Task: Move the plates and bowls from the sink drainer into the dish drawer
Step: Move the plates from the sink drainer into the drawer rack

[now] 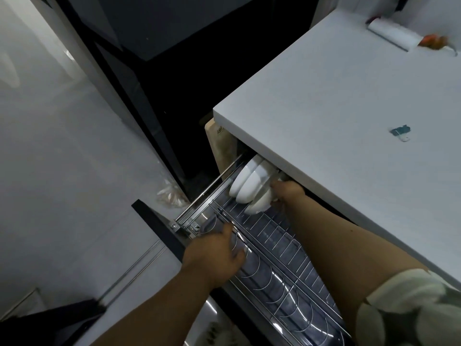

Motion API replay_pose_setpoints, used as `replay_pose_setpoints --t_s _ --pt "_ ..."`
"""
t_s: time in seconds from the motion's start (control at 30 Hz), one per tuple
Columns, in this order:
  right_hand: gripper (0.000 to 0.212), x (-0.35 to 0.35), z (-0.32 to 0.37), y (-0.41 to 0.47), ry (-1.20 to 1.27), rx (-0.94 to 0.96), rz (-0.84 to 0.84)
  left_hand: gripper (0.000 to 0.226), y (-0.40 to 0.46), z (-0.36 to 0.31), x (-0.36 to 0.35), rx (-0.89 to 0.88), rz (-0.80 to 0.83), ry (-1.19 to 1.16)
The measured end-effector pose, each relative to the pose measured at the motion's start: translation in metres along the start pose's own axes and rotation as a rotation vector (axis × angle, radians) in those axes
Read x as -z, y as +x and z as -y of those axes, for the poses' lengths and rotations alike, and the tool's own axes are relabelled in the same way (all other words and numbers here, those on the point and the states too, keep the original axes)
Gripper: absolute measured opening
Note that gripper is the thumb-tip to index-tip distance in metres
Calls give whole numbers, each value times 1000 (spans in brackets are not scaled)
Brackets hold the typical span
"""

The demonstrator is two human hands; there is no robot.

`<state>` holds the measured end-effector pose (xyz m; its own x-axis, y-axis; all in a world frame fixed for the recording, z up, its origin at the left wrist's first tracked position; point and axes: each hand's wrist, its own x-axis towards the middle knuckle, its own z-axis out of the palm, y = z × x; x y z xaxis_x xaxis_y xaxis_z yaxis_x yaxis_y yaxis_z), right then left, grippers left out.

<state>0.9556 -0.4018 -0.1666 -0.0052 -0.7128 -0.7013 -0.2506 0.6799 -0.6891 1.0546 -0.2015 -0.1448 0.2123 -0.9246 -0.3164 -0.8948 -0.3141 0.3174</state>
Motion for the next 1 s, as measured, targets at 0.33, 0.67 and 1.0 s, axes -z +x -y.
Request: replay_pose_setpoints --t_s 0.33,0.67,1.0 --pt "25 -19 4 31 -77 -30 103 48 1 5 -11 -30 -42 -24" --pt "54 -11 5 19 -469 66 19 40 -1 4 -6 0 -70 -30" --pt "31 15 -24 -26 -350 104 106 44 -4 -5 5 25 -100 -6"
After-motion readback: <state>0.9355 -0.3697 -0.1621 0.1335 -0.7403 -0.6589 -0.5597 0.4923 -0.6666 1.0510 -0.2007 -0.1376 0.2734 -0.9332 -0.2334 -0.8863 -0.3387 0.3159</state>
